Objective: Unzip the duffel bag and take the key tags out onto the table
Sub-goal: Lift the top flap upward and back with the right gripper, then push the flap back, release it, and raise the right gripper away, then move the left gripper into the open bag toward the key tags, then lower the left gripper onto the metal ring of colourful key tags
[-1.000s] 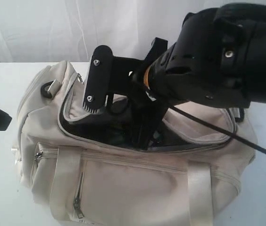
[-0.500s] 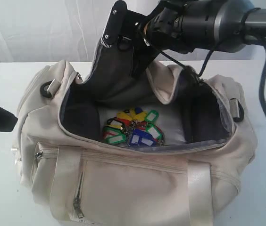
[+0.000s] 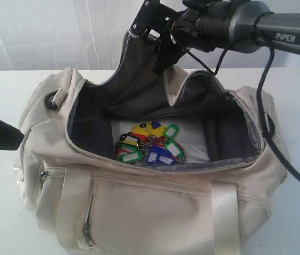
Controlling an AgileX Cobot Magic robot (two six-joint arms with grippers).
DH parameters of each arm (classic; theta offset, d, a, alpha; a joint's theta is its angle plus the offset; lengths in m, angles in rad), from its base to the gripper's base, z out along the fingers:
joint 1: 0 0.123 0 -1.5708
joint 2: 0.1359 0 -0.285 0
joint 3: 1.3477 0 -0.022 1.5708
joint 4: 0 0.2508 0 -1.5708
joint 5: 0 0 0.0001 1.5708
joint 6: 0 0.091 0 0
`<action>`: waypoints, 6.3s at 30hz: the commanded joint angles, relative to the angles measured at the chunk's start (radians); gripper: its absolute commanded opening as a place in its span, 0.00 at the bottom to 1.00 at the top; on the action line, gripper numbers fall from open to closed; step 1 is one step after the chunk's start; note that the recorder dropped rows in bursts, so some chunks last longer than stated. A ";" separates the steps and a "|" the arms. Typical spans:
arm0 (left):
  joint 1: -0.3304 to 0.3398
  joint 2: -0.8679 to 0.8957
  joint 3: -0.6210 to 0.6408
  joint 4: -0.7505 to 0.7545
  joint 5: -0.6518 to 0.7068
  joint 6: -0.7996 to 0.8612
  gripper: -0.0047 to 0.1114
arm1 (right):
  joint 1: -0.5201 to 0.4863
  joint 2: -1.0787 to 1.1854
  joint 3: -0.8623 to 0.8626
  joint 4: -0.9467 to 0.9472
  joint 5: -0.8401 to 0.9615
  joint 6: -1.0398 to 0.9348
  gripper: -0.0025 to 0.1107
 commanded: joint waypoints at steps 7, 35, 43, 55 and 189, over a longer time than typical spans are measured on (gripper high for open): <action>-0.003 -0.008 0.006 -0.034 0.034 0.006 0.04 | -0.006 -0.143 -0.070 -0.007 0.131 0.264 0.51; -0.003 -0.008 0.006 -0.124 0.056 0.081 0.04 | -0.006 0.016 -0.117 0.210 0.488 0.205 0.77; -0.003 -0.008 0.006 -0.163 0.061 0.119 0.04 | -0.026 0.085 -0.292 0.453 0.545 0.054 0.77; -0.003 -0.008 0.006 -0.163 0.070 0.134 0.04 | -0.024 -0.067 -0.336 0.870 0.784 -0.271 0.55; -0.623 0.854 -0.532 0.488 -0.233 -0.023 0.73 | -0.163 -1.008 0.633 0.501 0.507 0.149 0.02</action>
